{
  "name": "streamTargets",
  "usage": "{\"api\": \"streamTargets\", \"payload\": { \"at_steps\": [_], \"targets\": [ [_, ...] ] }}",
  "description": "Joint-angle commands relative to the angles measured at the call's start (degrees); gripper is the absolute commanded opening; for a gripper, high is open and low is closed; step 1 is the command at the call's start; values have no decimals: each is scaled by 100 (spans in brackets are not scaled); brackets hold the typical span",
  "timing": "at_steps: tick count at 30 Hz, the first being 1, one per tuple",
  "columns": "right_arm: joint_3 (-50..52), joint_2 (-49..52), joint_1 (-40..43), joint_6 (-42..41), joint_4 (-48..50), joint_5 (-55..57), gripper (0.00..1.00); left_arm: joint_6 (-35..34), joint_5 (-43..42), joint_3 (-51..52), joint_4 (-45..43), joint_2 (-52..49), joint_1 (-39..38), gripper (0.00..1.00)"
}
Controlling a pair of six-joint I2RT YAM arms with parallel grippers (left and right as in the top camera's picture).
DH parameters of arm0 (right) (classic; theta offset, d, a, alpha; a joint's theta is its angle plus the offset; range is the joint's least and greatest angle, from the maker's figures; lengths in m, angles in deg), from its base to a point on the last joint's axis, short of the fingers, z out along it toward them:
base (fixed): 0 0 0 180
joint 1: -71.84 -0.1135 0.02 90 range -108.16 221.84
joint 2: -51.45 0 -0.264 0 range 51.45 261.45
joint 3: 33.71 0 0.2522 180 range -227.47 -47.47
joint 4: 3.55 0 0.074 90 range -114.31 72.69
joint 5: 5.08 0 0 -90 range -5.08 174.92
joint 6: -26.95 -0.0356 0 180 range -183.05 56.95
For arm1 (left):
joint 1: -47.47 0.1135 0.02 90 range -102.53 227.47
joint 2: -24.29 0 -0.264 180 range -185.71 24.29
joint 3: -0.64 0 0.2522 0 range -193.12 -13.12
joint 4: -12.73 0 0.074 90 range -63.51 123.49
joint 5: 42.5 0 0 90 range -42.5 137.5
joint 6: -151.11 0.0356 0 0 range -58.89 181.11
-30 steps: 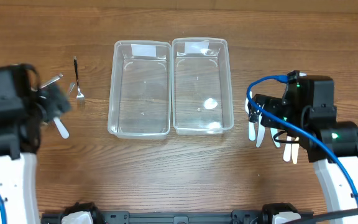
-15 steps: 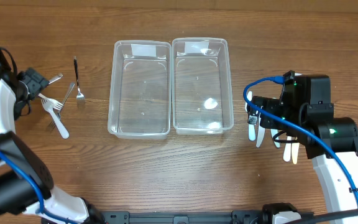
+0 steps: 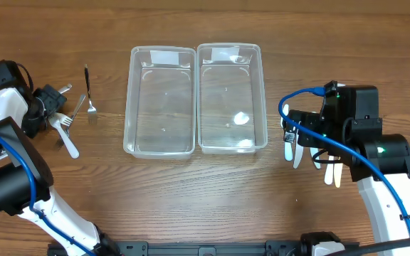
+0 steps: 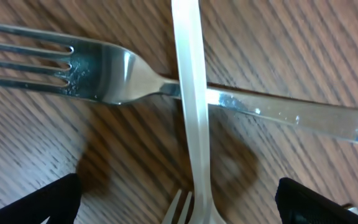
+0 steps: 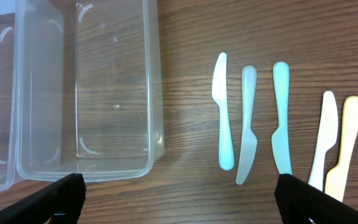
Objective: Pack container
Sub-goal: 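Move the left gripper over the forks and grasp the white plastic fork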
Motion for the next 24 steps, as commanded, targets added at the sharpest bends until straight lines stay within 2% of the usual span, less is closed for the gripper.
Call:
{"api": "streamTargets", "payload": {
  "at_steps": [1,5,7,9,11,15,17,18,19,21,24],
  "targets": [
    [-149,0,11,26,20,-70,100,-107,304,-92,-50,-98,-2,97],
    [-149,0,11,26,20,-125,100,-186,422,-90,-42,-98,-2,92],
    [-149,0,11,26,20,-125,100,-186,422,-90,-39,-98,-2,80],
    [-149,0,11,26,20,-127,100,-232,420,-90,-39,-98,-2,74],
    [-149,0,11,26,17,-127,100,-229,420,-90,-42,-98,-2,57],
    [-149,0,11,26,13,-127,100,-227,420,-90,-13,-98,-4,42],
    [-149,0,11,26,11,-127,100,-227,422,-90,-17,-98,-7,43],
    [-149,0,11,26,11,-127,100,-227,422,-90,-37,-98,-7,51],
    [-149,0,11,26,7,-127,100,-227,422,-90,-66,-98,-9,54],
    [-149,0,11,26,-22,-127,100,-234,422,-90,-136,-98,-9,49],
    [-149,0,11,28,-94,-127,100,-468,634,-90,-146,-98,-17,49]
  ]
}}
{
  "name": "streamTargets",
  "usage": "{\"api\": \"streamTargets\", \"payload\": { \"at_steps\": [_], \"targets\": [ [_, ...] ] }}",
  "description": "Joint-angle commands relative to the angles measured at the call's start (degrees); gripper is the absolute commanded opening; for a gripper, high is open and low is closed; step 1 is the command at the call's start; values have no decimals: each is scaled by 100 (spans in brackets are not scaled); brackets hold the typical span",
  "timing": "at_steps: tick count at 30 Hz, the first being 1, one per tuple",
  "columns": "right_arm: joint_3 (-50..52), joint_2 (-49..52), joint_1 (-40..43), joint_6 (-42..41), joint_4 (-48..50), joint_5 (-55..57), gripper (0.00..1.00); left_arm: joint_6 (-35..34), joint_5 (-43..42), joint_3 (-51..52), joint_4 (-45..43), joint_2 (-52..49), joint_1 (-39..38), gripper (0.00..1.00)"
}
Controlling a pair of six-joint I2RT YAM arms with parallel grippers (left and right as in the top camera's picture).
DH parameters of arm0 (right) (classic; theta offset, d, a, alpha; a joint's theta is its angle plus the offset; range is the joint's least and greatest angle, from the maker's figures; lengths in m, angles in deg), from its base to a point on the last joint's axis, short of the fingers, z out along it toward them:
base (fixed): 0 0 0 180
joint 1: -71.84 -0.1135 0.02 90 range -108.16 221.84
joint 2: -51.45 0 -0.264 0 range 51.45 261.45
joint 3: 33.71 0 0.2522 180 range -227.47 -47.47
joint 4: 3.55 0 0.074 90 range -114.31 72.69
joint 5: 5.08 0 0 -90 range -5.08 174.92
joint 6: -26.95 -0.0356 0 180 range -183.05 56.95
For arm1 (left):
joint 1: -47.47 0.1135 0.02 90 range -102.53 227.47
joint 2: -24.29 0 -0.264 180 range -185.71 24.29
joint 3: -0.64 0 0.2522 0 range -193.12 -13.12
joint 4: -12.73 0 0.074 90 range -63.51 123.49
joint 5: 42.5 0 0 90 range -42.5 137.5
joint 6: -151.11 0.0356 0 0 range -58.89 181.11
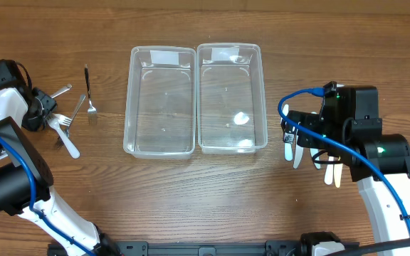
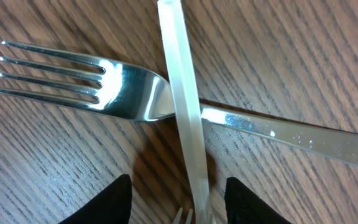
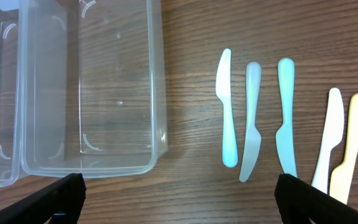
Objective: Pack container
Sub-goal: 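Move the left gripper over the forks and grasp the white plastic fork, then carry the white fork into the left container and release it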
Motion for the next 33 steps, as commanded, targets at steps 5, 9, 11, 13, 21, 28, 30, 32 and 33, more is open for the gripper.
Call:
{"api": "streamTargets", "payload": {
  "at_steps": [5,9,11,13,21,28,30,32,33],
  "targets": [
    [-146,0,11,24,-42,-33,100,-343,363,-90,-26,-105,-17,50],
    [-146,0,11,24,-42,-33,100,-361,422,-79,-17,-136,-57,50],
    [-146,0,11,24,-44,-33,100,-420,509,-79,-22,-151,-92,53],
    [-146,-2,11,26,-44,-33,100,-424,507,-79,-26,-251,-133,56],
    [-146,-2,11,44,-44,-31,100,-422,382,-81,-28,-581,-227,56],
    [-146,-2,11,44,-42,-31,100,-415,269,-157,2,-579,-227,18],
    [-146,-2,11,44,-39,-31,100,-413,267,-258,81,-557,-229,12],
    [-146,-2,11,44,-31,-31,100,-321,269,-507,291,-555,-234,8],
    [-146,-2,11,44,-22,-31,100,-271,269,-597,363,-555,-240,5]
  ]
}}
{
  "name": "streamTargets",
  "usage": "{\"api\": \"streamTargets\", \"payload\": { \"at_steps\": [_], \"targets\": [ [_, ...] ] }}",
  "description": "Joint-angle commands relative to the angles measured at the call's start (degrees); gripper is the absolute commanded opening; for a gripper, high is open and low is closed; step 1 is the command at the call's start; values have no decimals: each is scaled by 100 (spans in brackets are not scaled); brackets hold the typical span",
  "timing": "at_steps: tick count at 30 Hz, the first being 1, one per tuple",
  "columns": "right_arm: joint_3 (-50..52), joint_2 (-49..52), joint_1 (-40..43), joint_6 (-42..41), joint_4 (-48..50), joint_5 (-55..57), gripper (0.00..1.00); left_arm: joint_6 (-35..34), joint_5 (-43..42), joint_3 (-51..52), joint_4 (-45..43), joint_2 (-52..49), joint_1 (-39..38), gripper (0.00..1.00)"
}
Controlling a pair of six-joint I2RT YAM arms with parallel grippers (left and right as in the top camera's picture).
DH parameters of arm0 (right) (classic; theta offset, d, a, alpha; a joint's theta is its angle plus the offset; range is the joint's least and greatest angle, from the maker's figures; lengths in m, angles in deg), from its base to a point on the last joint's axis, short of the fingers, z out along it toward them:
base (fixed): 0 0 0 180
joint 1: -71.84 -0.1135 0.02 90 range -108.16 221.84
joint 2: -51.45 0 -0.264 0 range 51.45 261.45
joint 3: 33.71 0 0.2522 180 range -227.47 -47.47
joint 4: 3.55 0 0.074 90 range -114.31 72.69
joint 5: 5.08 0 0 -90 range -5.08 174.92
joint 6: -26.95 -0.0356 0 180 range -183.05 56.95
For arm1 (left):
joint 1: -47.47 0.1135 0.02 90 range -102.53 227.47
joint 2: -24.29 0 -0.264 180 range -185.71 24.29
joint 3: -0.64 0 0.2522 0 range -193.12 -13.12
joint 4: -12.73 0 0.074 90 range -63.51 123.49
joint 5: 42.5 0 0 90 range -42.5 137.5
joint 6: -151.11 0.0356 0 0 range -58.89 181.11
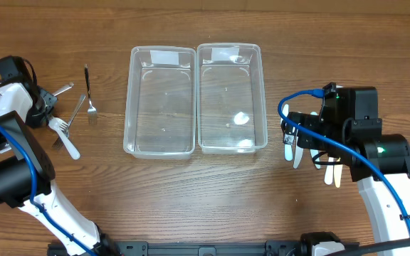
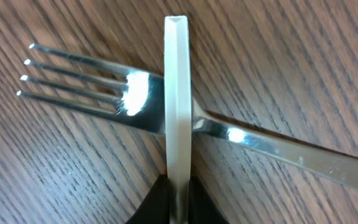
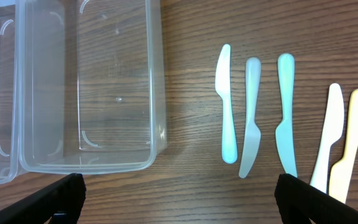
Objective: Pack container
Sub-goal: 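Carry the white fork into the left container and release it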
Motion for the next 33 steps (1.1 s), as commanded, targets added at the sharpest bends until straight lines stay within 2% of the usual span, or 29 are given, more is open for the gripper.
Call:
{"api": "streamTargets", "payload": {
  "at_steps": [1,19,23,26,30,33],
  "targets": [
    [-149,0,11,44,44,-31,100,166,-240,-439,332,-251,-70,4],
    [-149,0,11,42,306,-9,100,793,-286,-2964,2682,-201,-1113,4],
    [-149,0,13,7,428,59,100,1134,-286,-3681,3386,146,-1801,4],
    [-166,0,13,-330,380,780,100,1338,-284,-4022,3703,592,-2496,4],
    [-308,-2,13,-306,330,1115,100,1491,-282,-4059,3834,1158,-3604,4],
    [-361,0,13,-278,273,1113,100,1482,-330,-4030,3980,1189,-4315,4]
  ]
}}
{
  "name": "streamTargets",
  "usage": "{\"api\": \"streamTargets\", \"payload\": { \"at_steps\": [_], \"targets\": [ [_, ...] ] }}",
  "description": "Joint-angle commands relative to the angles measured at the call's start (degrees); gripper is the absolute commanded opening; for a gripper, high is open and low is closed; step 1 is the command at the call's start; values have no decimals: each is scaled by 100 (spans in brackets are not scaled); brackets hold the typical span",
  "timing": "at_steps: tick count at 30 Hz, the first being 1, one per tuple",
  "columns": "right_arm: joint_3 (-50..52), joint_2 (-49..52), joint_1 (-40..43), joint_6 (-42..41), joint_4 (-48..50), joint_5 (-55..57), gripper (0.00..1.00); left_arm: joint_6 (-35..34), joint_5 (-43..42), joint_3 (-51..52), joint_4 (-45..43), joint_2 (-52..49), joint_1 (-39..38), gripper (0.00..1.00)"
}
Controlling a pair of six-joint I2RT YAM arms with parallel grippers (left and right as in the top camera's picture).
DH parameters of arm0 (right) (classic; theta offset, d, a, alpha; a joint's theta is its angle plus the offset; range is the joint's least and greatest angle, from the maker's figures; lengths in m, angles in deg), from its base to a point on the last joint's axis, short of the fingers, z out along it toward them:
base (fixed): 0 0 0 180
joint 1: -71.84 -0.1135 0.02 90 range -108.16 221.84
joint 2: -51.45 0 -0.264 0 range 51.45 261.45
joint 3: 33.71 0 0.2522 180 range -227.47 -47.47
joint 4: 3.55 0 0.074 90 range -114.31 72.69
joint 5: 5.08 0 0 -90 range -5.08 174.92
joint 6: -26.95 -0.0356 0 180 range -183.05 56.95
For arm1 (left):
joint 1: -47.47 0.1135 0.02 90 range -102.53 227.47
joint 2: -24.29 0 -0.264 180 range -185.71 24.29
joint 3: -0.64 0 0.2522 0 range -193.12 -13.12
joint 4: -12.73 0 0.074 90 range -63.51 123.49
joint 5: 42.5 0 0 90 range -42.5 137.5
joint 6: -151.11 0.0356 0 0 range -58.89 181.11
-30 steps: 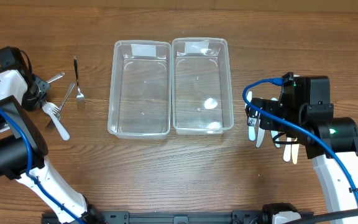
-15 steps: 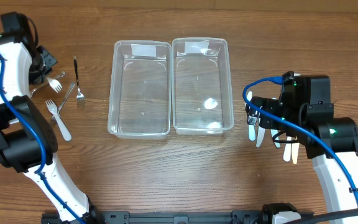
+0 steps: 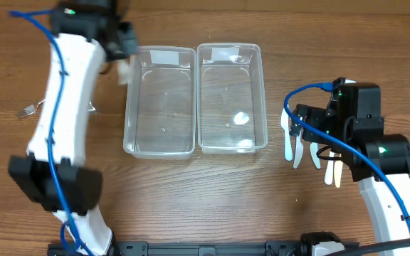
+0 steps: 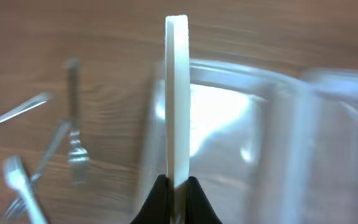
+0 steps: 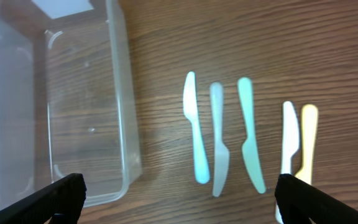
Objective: Pack container
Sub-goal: 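Carry the white fork into the left container and release it, then return the left gripper to the forks and grasp a black-handled fork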
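Two clear plastic containers stand side by side, the left one and the right one, both seemingly empty. My left gripper is shut on a white plastic fork, held over the far left corner of the left container. In the overhead view that gripper sits at the container's top left. My right gripper hangs open, with nothing in it, above several plastic knives lying right of the right container.
Metal forks and another pale fork lie on the wood left of the containers. One metal fork shows beside the left arm. The knives lie in a row under the right arm.
My left gripper has gone from the fork pile at the far left to the left container's far left corner, carrying the white fork. The right wrist view has shifted and shows the knives smaller.
My left gripper stood open low over a white fork lying across a metal fork. Then its jaws were narrower round the white handle, then shut on it. Now the fork hangs over the left container. The right gripper stayed open above the knives.
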Motion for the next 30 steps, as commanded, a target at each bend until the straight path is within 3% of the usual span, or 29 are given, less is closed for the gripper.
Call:
{"api": "streamTargets", "payload": {
  "at_steps": [1,6,11,16,18,20,23,27,30],
  "targets": [
    [-245,0,13,-39,-28,229,100,146,-94,-26,101,133,-721,4],
    [-243,0,13,-39,-127,225,100,-208,-138,732,-125,-199,-1014,4],
    [-245,0,11,-42,-129,205,100,-138,-262,1668,-778,-634,-1003,4],
    [-245,-2,11,-42,-133,205,100,44,-258,1836,-964,-1163,-994,4],
    [-245,0,11,-42,-136,205,100,44,-260,1836,-1014,-1272,-964,11],
    [-245,-2,11,-42,-136,205,100,42,-262,1836,-1025,-1283,-938,33],
    [-243,-2,11,-42,-136,205,100,42,-262,1832,-1014,-1276,-938,48],
    [-243,-2,11,-42,-136,205,100,98,-210,1545,-649,-916,-922,52],
    [-243,-2,11,-39,-136,208,100,55,-140,1305,-433,-85,-807,56]
  ]
}}
